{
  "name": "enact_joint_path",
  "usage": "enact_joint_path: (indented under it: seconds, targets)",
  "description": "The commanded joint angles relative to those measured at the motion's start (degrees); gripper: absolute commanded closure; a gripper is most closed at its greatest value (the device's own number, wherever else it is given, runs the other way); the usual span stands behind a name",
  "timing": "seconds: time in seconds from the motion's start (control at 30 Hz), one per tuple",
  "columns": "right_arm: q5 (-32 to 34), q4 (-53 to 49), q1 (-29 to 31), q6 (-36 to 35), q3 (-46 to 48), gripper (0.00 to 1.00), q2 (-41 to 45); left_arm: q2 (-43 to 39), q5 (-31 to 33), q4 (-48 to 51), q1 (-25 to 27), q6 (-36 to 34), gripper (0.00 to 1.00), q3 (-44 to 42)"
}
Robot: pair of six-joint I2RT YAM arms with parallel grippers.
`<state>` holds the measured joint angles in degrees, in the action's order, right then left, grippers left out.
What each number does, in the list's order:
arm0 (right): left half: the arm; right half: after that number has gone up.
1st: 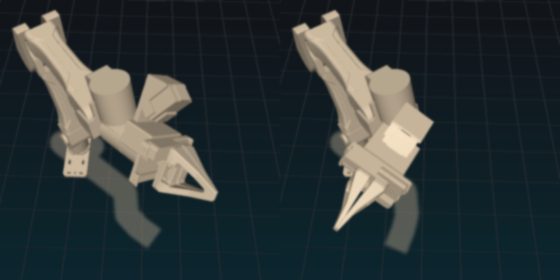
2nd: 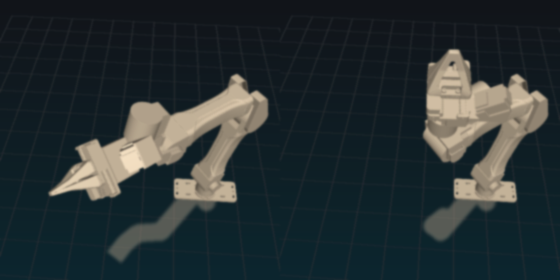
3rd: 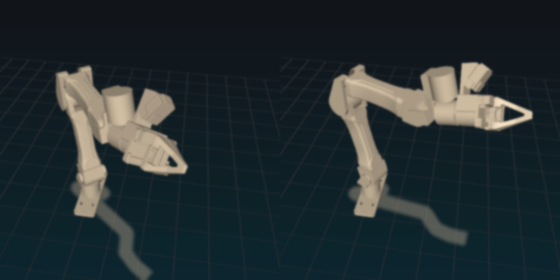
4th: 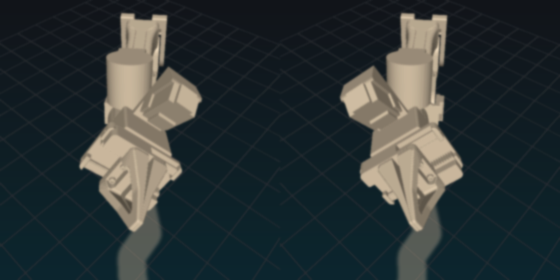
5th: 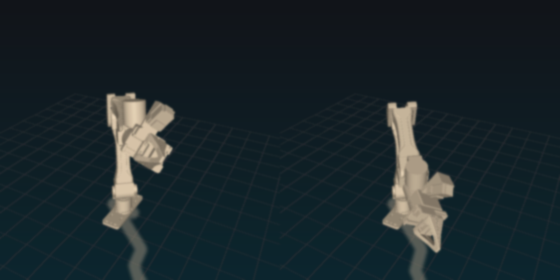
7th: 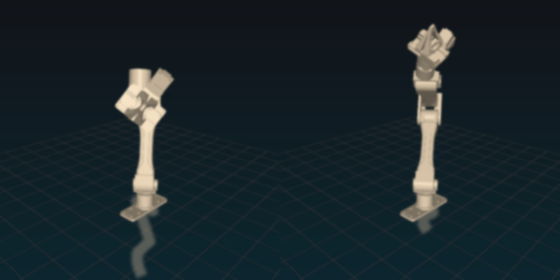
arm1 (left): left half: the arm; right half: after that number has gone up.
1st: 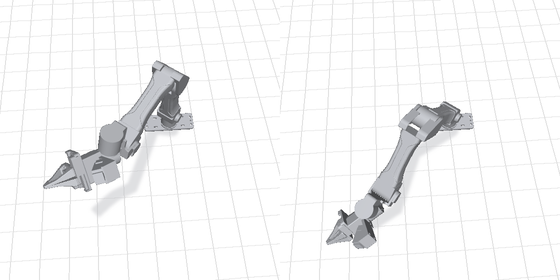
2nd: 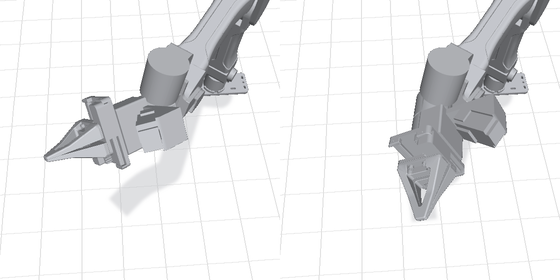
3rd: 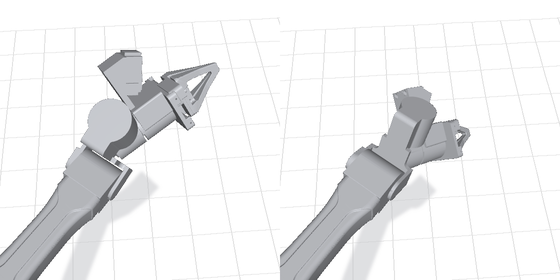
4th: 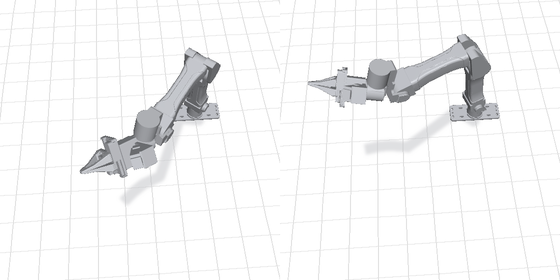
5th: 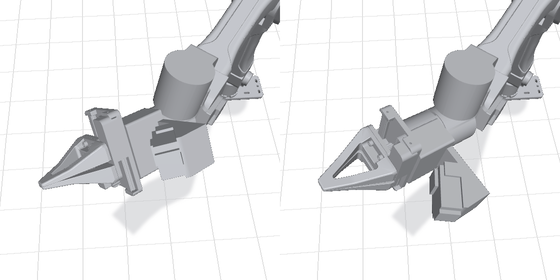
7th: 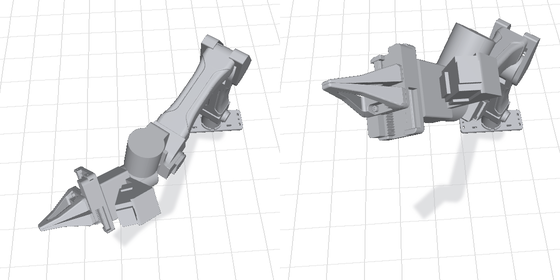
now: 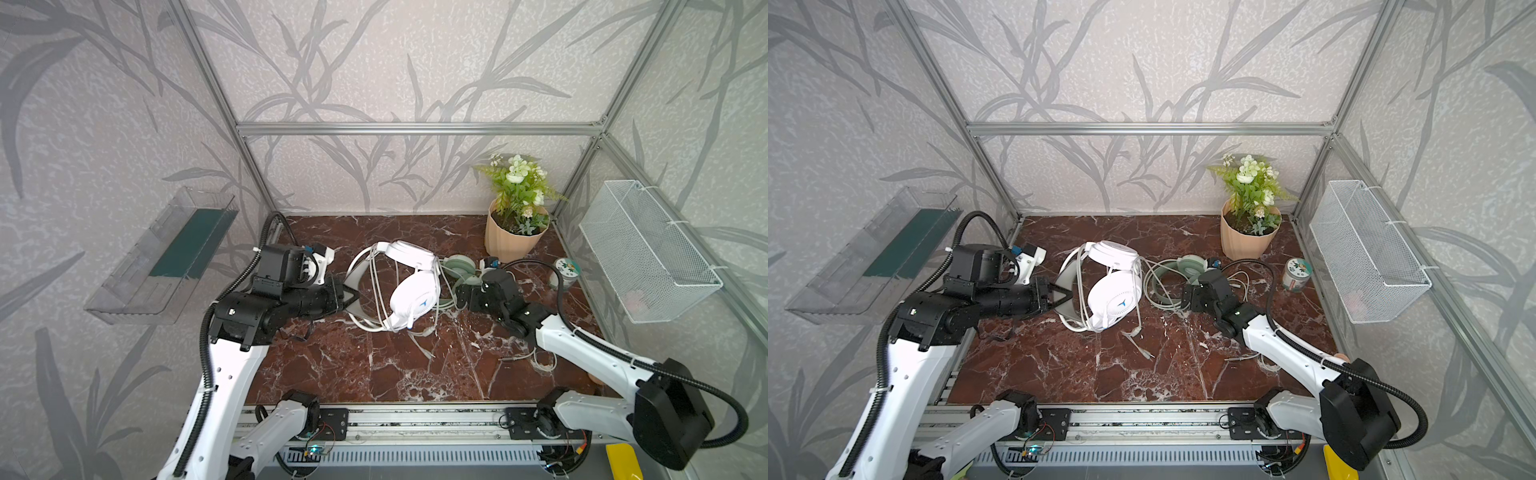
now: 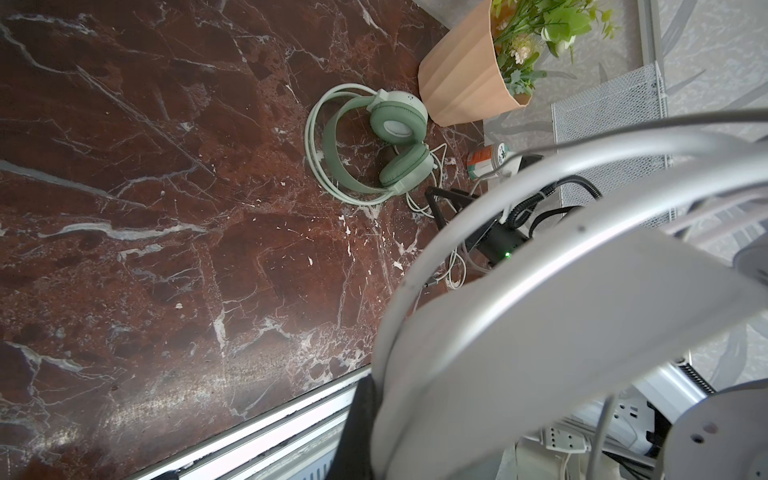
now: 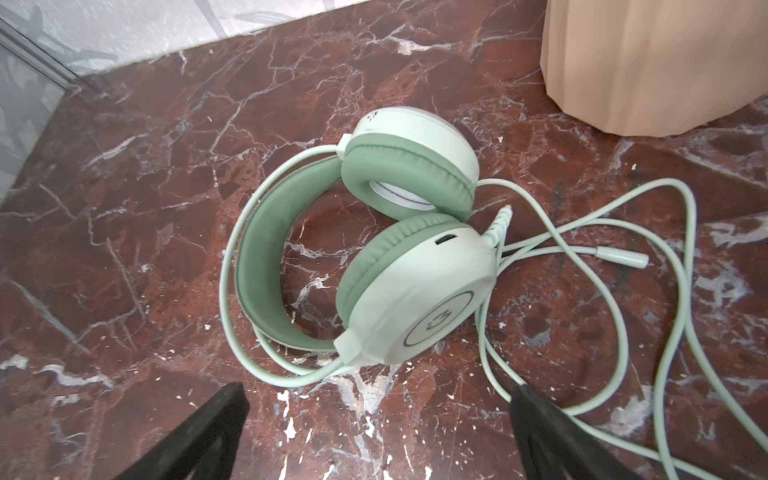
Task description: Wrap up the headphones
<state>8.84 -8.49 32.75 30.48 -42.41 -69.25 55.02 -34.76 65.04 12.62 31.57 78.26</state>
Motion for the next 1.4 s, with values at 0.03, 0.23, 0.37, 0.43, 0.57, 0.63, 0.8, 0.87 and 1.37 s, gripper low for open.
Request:
enact_joint_path:
  seconds: [0.03,0.23,0.37,0.43,0.57,0.63,0.8,0.87,1.37]
  targets:
    - [-9.84,-9.96,-0.34,5.26,-10.16,0.01,-1.31,-1.04,-0.21,-0.94,-0.25,-2.3,1.0,-0.97]
    - [-29.31,-15.89,-0.32,5.66,-17.64,0.01,-5.9,-1.04,0.79,-0.72,-0.23,-2.8,1.0,-2.68]
    - [-23.66,-16.44,-0.35,5.18,-15.87,0.01,-0.34,-0.88,2.73,0.05,-0.23,-2.5,1.0,-2.02]
    - [-18.26,-15.63,-0.37,3.48,-13.65,0.01,5.01,-0.24,3.31,0.85,-0.23,-2.42,1.0,-1.32]
    - [-22.24,-3.53,-0.24,-1.55,-6.18,0.01,16.65,0.39,2.95,0.47,-0.23,-1.78,1.0,-0.94]
    - [-28.98,4.07,0.1,-2.13,-2.4,0.03,22.23,0.74,3.08,0.45,-0.23,-1.83,1.0,-0.63]
    - [-41.44,14.38,5.04,-4.22,0.72,0.07,28.31,1.75,3.3,0.38,-0.23,-1.54,1.0,-0.4]
    - [-43.3,14.77,8.55,-6.15,0.27,0.08,28.4,2.0,3.72,0.46,-0.26,-1.41,1.0,-0.33]
    - [-34.19,13.23,21.3,-17.28,-1.83,0.39,21.88,2.48,3.96,0.52,-0.32,-0.94,1.0,-0.06]
